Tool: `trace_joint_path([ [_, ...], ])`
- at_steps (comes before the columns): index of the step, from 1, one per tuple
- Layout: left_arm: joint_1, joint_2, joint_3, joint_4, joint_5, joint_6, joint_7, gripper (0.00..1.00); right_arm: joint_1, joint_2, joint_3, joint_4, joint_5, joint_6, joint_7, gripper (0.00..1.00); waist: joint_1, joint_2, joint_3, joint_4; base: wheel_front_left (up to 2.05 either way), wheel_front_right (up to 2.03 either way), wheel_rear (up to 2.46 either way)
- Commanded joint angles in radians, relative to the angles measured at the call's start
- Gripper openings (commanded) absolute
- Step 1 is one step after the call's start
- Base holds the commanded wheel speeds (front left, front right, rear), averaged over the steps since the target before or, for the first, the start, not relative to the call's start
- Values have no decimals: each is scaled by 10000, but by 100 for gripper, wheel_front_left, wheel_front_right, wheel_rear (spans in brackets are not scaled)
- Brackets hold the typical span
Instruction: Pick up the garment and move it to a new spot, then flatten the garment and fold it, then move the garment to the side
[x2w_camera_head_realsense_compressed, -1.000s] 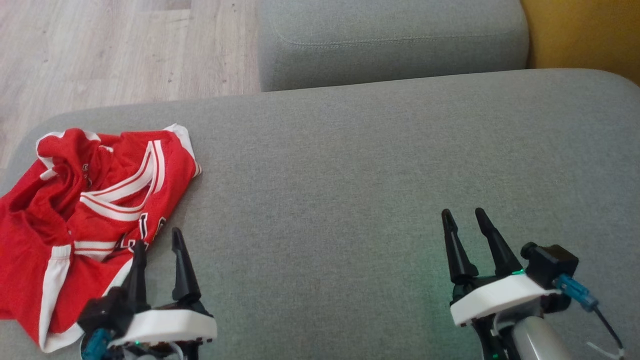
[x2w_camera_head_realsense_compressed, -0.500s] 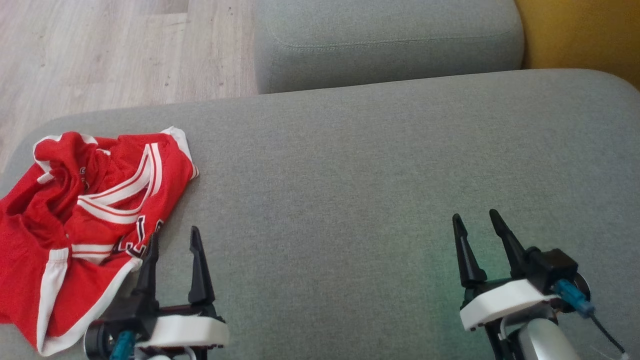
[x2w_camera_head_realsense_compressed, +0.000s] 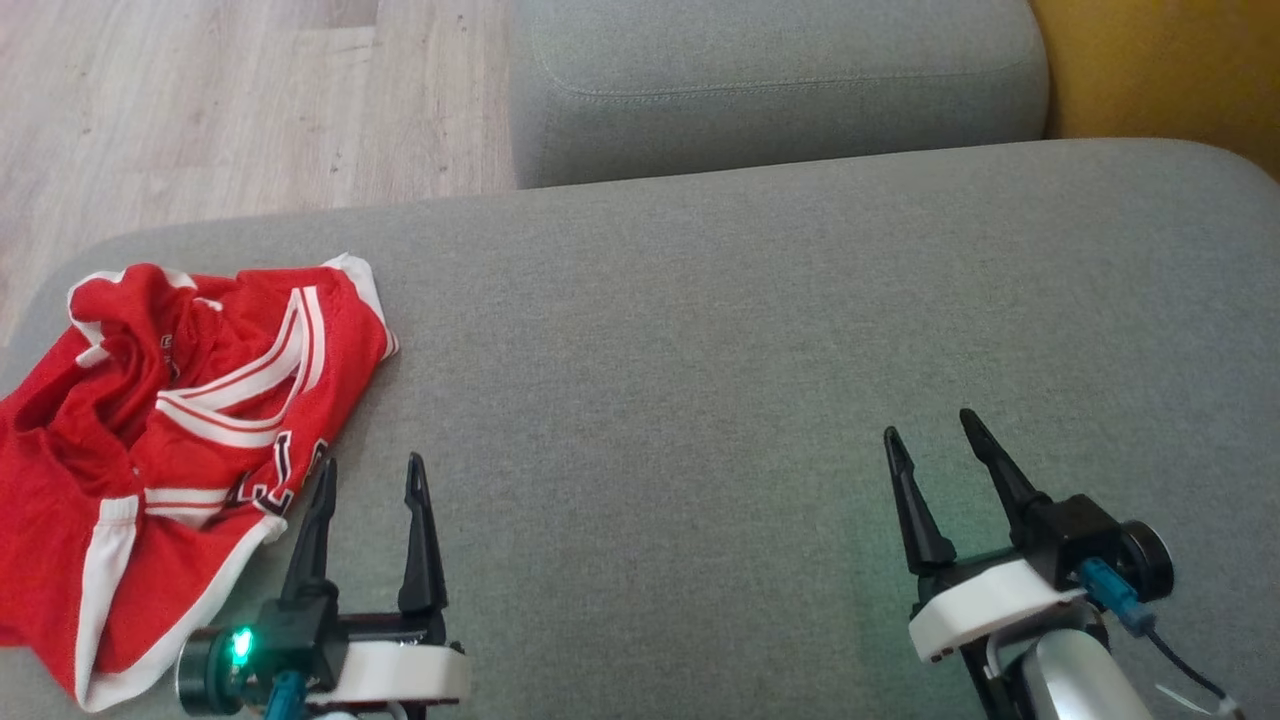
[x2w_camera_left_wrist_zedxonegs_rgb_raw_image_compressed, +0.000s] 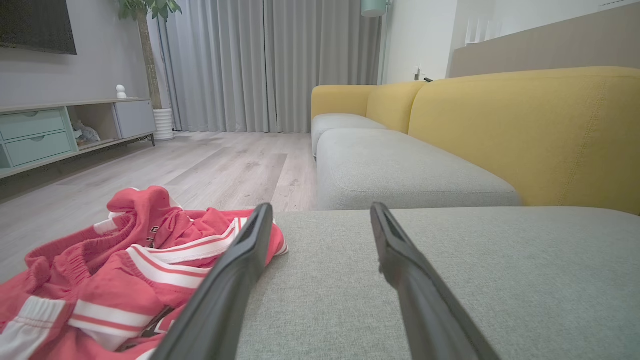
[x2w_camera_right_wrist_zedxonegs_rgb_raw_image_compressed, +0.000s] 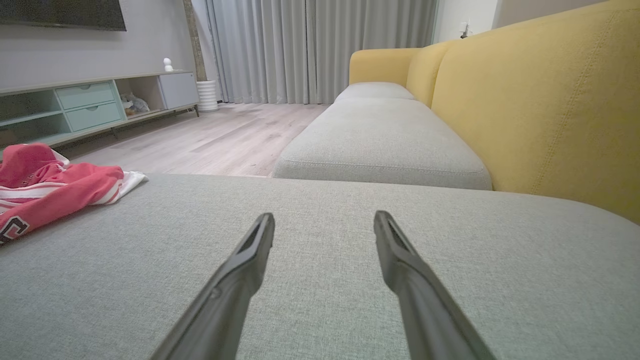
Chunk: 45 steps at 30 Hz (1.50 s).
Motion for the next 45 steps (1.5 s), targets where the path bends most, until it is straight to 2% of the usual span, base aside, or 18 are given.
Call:
trace_joint_path([
  [1, -290, 77, 257, -237, 13, 45, -95, 100, -449, -79, 256, -258, -23, 77, -111, 100, 0, 0, -19, 8, 0, 0, 0],
  [10, -296, 77, 290, -112, -110, 0, -95, 100, -439, -79, 242, -216, 42, 77, -111, 100, 0, 0, -22, 92, 0, 0, 0],
  [16, -369, 77, 282, -87, -159, 12, -95, 100, -358, -79, 265, -203, 3, 77, -111, 100, 0, 0, 1, 575, 0, 0, 0],
  [20, -367, 77, 291, -162, -169, -6, -95, 100, -289, -79, 266, -266, -10, 77, -111, 100, 0, 0, 66, 1359, 0, 0, 0],
  [29, -274, 77, 557, -402, -357, 76, -95, 100, -71, -79, 288, -255, -32, 77, -111, 100, 0, 0, 186, 3773, 0, 0, 0],
  [33, -157, 77, 735, -552, -362, 47, -95, 100, -29, -79, 327, -234, -111, 77, -111, 100, 0, 0, 245, 4549, 0, 0, 0],
  [37, -146, 77, 977, -868, -479, 80, -95, 100, -103, -79, 320, -236, -306, 77, -111, 100, 0, 0, 478, 4954, 0, 0, 0],
  [42, -536, 77, 1506, -1342, -630, 114, -95, 100, -430, -79, 203, -325, -882, 77, -111, 100, 0, 0, 1287, 4987, 0, 0, 0],
  [45, -1135, 77, 1829, -1507, -588, -160, -95, 100, -672, -79, -5, -427, -1499, 77, -111, 100, 0, 0, 2006, 4884, 0, 0, 0],
])
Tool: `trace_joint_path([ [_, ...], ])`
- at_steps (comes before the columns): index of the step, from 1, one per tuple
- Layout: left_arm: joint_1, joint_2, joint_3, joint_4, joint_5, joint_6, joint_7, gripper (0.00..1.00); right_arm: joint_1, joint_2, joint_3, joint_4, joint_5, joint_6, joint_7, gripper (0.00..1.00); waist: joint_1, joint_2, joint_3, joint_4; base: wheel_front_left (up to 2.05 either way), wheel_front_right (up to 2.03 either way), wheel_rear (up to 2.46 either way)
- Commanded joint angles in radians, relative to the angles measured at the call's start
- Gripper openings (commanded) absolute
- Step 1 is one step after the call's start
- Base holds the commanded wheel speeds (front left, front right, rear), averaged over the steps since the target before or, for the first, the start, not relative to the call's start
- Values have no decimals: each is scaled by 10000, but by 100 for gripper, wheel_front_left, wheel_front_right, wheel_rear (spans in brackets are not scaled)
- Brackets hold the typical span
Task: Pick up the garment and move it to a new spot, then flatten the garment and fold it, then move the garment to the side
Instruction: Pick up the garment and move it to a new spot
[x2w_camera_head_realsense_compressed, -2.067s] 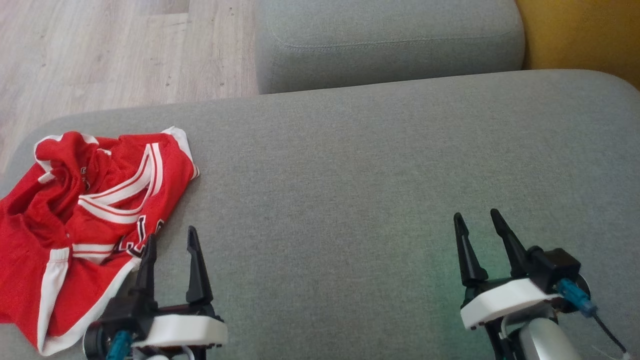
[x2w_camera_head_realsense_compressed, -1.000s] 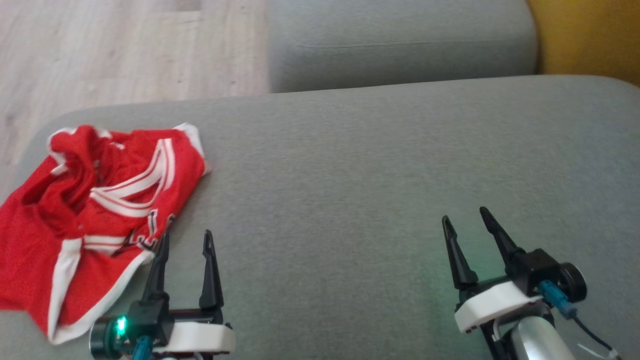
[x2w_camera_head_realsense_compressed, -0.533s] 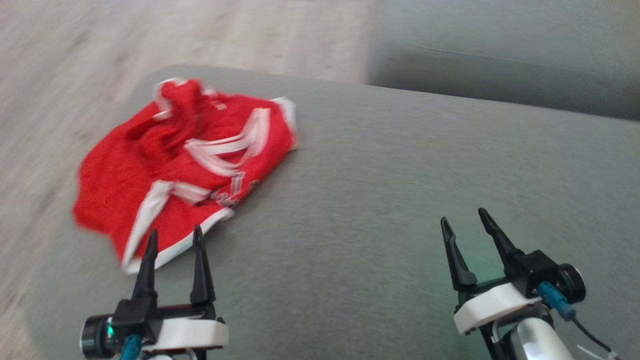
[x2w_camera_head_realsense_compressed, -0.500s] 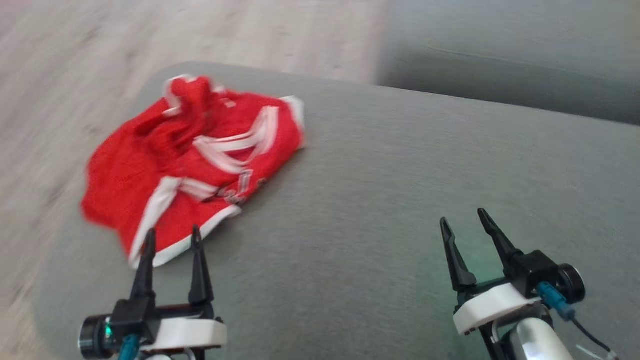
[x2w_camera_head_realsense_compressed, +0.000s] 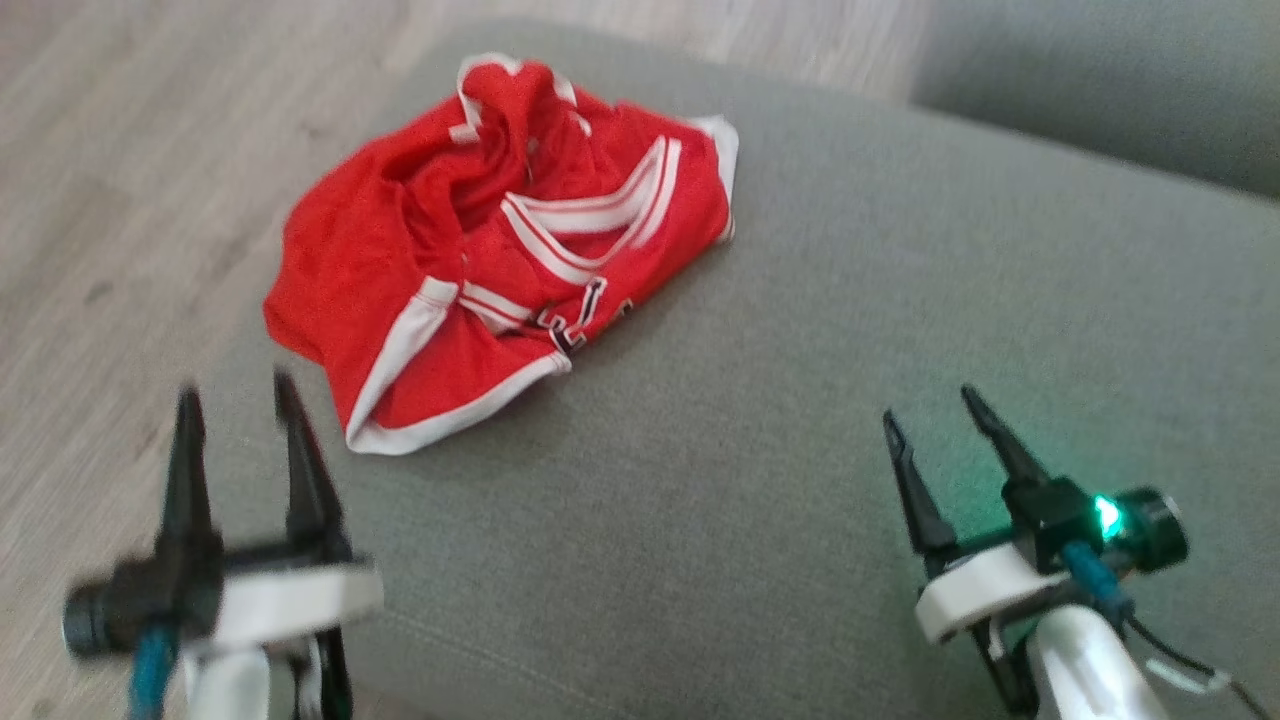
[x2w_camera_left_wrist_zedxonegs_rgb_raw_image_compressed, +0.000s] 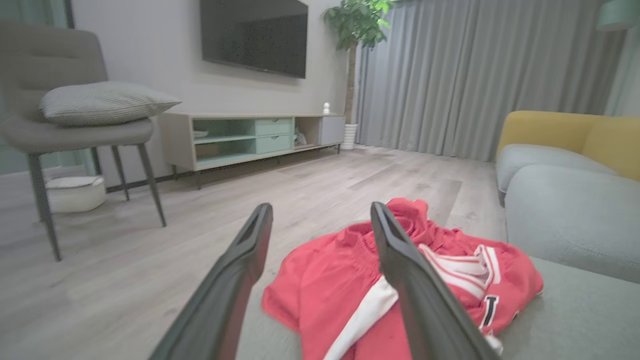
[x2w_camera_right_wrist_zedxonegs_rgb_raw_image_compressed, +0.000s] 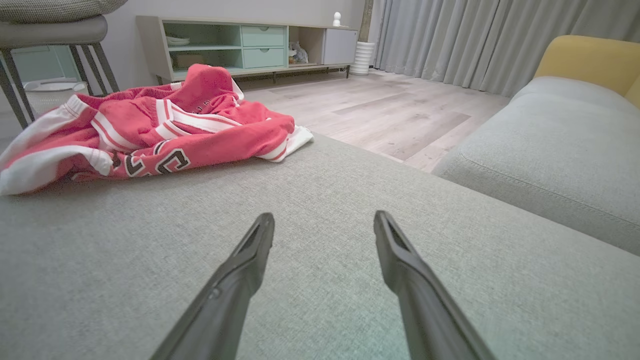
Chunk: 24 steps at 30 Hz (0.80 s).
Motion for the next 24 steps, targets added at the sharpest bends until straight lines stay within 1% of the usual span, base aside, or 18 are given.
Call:
trace_joint_path([
  [1, -934, 44, 388, -458, 166, -173, -80, 100, -524, -58, 119, -390, -251, 75, -109, 100, -2, 0, 842, -121, 0, 0, 0],
  [5, -2236, 243, 522, -78, 605, -946, -80, 100, -896, -144, -210, -632, -966, 75, -109, 100, -2, 0, 1842, -331, 0, 0, 0],
  [8, -3298, 432, 426, 906, 757, -1369, -80, 100, -1046, -381, -398, -869, -1219, 75, -109, 100, -2, 0, 2367, -418, 0, 0, 0],
  [11, -4308, 543, 370, 2546, 850, -1410, -79, 100, -1105, -633, -487, -1135, -1366, 75, -109, 100, -2, 0, 2748, -489, 0, 0, 0],
  [15, -5503, 461, 193, 4486, 626, -1543, 191, 100, -1116, -853, -672, -1444, -1430, 75, -109, 100, -2, 0, 3184, -597, 0, 0, 0],
  [16, -5503, 461, 193, 4486, 626, -1543, 191, 100, -1116, -853, -672, -1444, -1430, 75, -109, 100, -2, 0, 3184, -597, 0, 0, 0],
  [21, -6492, 400, -160, 6058, 459, -1764, 258, 100, -1101, -1003, -795, -1745, -1501, 75, -109, 100, -2, 0, 3616, -679, 0, 0, 0],
  [22, -6801, 395, -309, 6567, 449, -1823, 224, 100, -1096, -1043, -841, -1835, -1519, 75, -109, 100, -2, 0, 3738, -688, 0, 0, 0],
  [24, -7079, 400, -427, 7011, 434, -1867, 176, 100, -1101, -1065, -856, -1884, -1541, 75, -109, 100, -2, 0, 3839, -716, 0, 0, 0],
])
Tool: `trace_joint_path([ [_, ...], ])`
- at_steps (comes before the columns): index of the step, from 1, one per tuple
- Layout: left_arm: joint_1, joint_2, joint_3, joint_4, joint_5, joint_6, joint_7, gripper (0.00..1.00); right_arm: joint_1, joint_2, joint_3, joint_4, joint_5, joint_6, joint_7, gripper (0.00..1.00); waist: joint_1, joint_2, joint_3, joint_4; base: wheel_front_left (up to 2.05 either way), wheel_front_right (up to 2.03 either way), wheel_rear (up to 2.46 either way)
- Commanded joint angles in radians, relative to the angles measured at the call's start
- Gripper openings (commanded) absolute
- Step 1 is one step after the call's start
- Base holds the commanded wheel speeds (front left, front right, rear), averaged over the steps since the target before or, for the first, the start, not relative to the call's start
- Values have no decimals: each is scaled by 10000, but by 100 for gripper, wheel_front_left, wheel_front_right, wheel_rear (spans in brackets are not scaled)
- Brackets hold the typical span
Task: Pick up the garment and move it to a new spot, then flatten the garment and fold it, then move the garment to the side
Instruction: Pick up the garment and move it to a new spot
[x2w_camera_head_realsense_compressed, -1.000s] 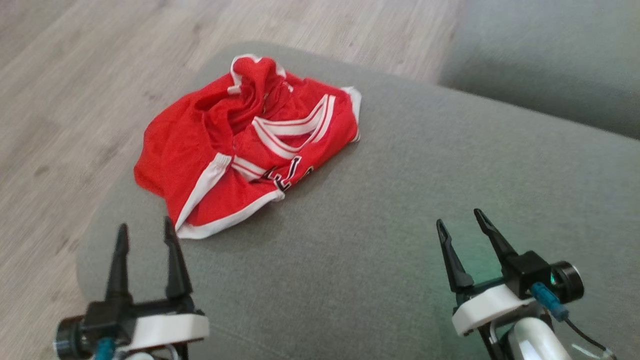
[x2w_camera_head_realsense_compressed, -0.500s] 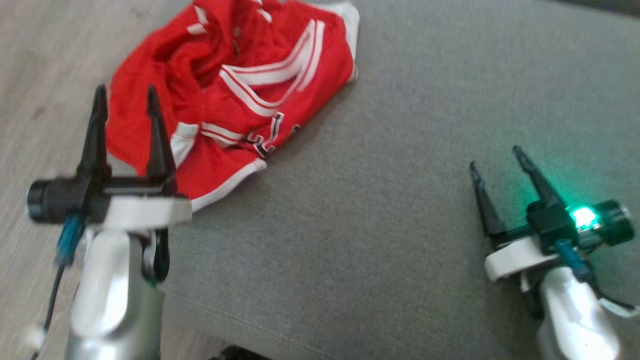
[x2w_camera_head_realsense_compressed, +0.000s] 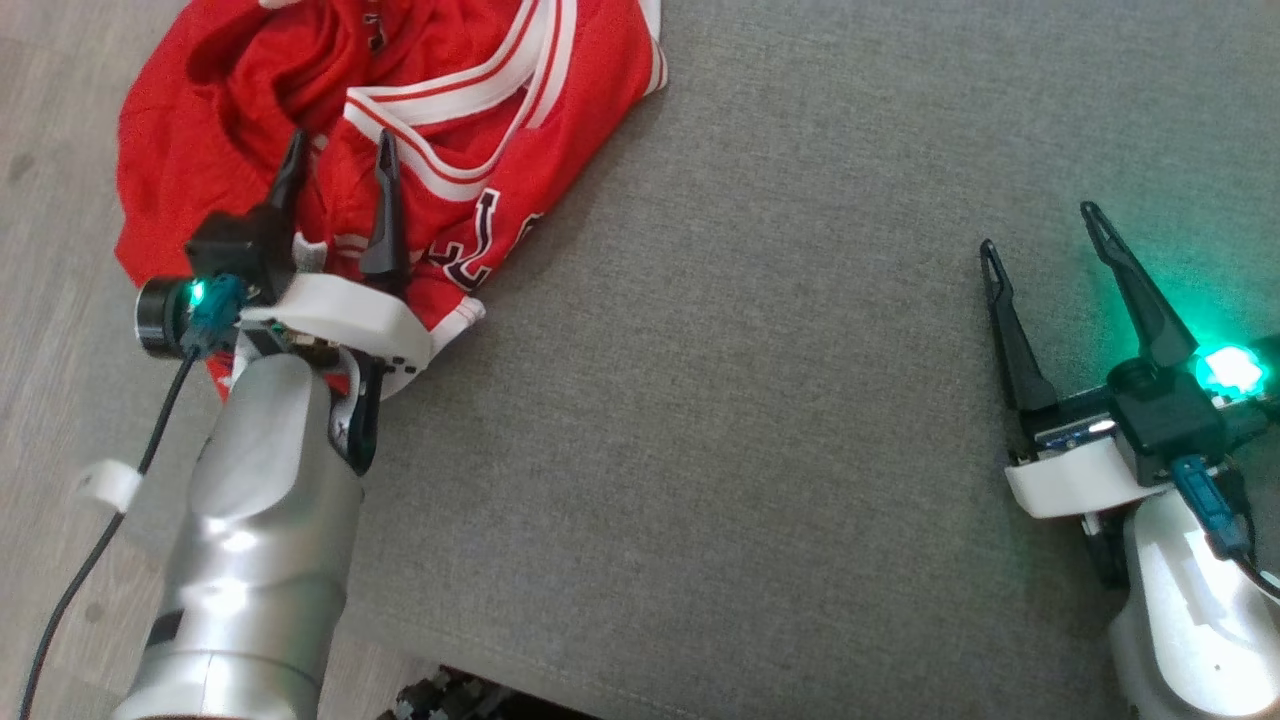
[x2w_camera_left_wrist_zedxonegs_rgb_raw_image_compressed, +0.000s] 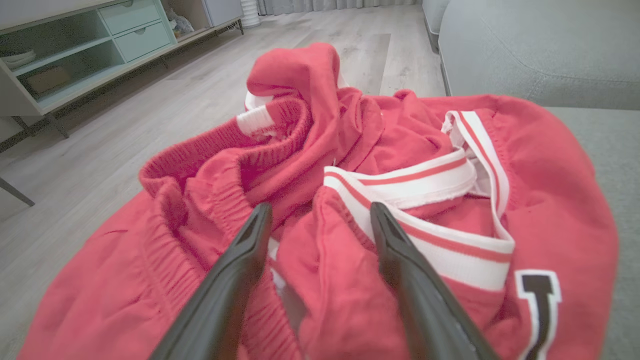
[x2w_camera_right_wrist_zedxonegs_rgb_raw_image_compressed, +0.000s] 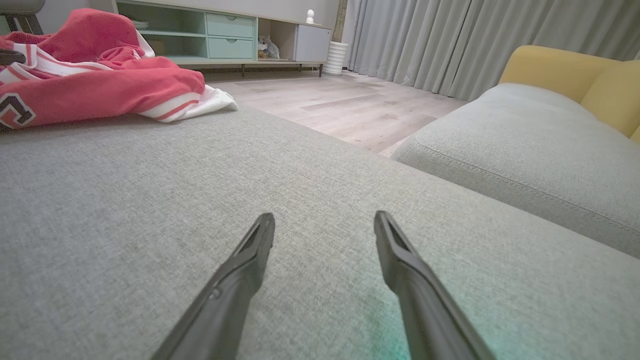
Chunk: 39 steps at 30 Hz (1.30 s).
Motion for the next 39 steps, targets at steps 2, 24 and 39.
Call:
trace_joint_path([
  [2, -386, 371, 156, 227, -75, -84, -157, 100, 77, -177, -15, 402, -122, 65, 83, 100, 1, 0, 116, -49, 0, 0, 0],
  [24, -755, 1094, 865, 1077, -297, 1261, -359, 100, -35, -38, 69, 570, -55, 65, 83, 100, 1, 0, 129, -135, 0, 0, 0],
  [39, -1100, 1781, 1132, 1207, -591, 1014, -357, 0, -128, 282, 268, 765, 137, 65, 83, 100, 1, 0, -432, -582, 0, 0, 0],
])
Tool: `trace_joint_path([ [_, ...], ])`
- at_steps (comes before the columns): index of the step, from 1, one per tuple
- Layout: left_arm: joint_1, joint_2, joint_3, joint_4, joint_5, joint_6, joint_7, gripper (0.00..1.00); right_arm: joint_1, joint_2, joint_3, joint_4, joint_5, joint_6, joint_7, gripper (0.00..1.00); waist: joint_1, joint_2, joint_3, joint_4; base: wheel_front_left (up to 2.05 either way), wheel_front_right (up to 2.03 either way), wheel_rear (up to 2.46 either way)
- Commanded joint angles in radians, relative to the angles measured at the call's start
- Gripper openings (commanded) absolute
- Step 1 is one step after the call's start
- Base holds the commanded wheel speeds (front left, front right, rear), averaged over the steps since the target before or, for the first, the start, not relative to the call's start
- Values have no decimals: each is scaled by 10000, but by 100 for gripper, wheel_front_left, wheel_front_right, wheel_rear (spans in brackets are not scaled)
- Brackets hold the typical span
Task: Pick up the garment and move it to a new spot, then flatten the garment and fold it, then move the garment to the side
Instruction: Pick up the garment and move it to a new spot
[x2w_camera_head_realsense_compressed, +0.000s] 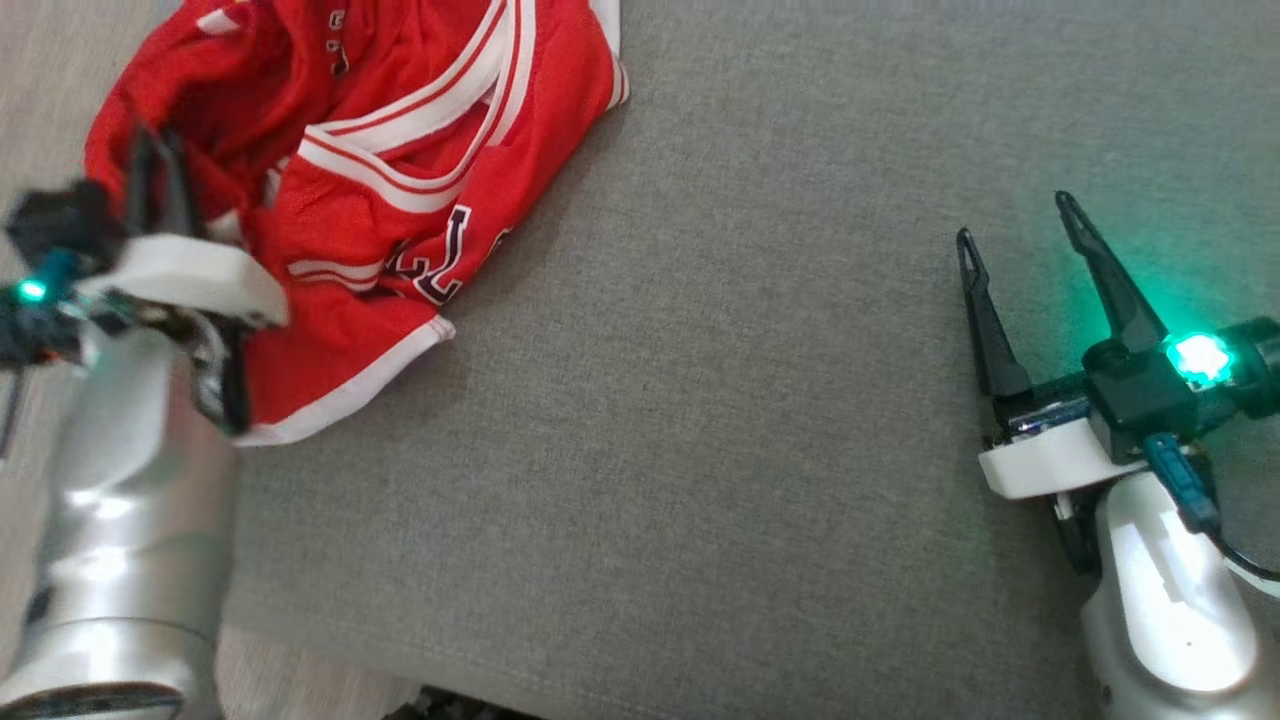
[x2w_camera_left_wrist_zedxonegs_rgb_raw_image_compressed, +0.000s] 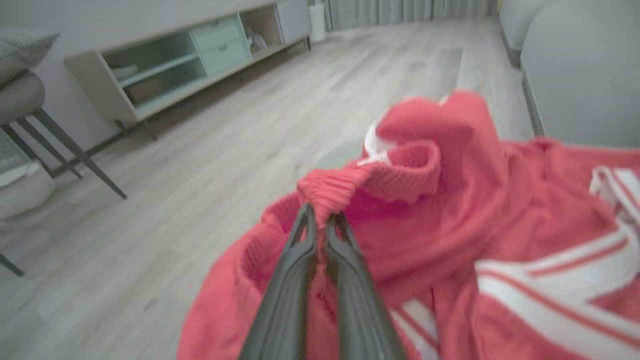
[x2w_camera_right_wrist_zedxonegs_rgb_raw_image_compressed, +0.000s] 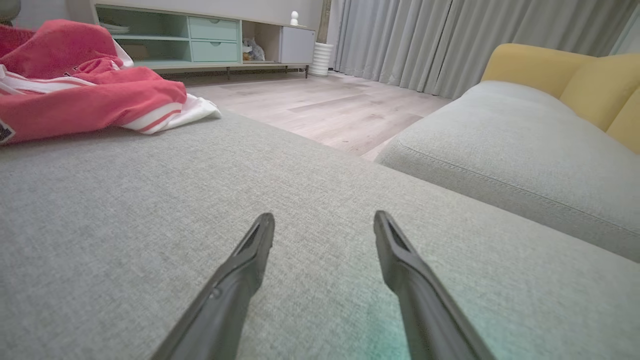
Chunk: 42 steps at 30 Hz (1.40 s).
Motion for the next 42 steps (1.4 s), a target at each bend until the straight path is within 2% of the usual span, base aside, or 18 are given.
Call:
trace_joint_path([
  [1, -223, 676, 311, -453, 61, 59, -110, 0, 304, 60, 168, 203, 58, 65, 110, 100, -3, 0, -273, -144, 0, 0, 0],
  [7, -60, 1261, 305, -3088, 295, -250, -120, 0, 302, 403, 423, 419, 388, 65, 110, 100, -3, 0, -1285, -705, 0, 0, 0],
  [12, -261, 1882, -28, -5199, 517, -627, 418, 0, 325, 541, 711, 496, 851, 65, 110, 100, -3, 0, -2216, -1641, 0, 0, 0],
  [18, -920, 2340, -793, -7722, 415, -1024, 2136, 0, 378, 552, 1085, 306, 2048, 65, 110, 100, -3, 0, -3047, -3353, 0, 0, 0],
  [23, -1948, 2479, -1753, -8900, 135, -1167, 3249, 0, 381, 553, 1149, 51, 2768, 65, 110, 100, -3, 0, -3254, -4963, 0, 0, 0],
  [28, -3102, 2131, -2945, -9125, -304, -1209, 3749, 0, 315, 554, 1233, -269, 3417, 65, 110, 100, -3, 0, -3020, -6275, 0, 0, 0],
  [31, -3335, 1578, -3569, -8846, -1260, -1216, 3634, 0, 262, 554, 1186, -487, 3734, 65, 110, 100, -3, 0, -2811, -6812, 0, 0, 0],
  [33, -3172, 1523, -4008, -8665, -1735, -1217, 3379, 0, 215, 554, 1177, -620, 3883, 65, 110, 100, -3, 0, -2653, -7119, 0, 0, 0],
  [37, -1760, 1810, -4635, -8170, -2131, -1219, 2529, 0, 196, 554, 1004, -819, 4077, 65, 110, 100, -3, 0, -2405, -7468, 0, 0, 0],
  [40, 31, 2041, -4993, -7585, -2123, -1212, 1601, 0, 241, 554, 800, -987, 4093, 65, 110, 100, -3, 0, -2186, -7546, 0, 0, 0],
  [41, 31, 2041, -4993, -7585, -2123, -1212, 1601, 0, 241, 554, 800, -987, 4093, 65, 110, 100, -3, 0, -2186, -7546, 0, 0, 0],
  [42, 680, 2036, -5099, -7342, -2216, -1213, 1213, 0, 270, 554, 726, -1024, 4069, 65, 110, 100, -3, 0, -2131, -7531, 0, 0, 0],
])
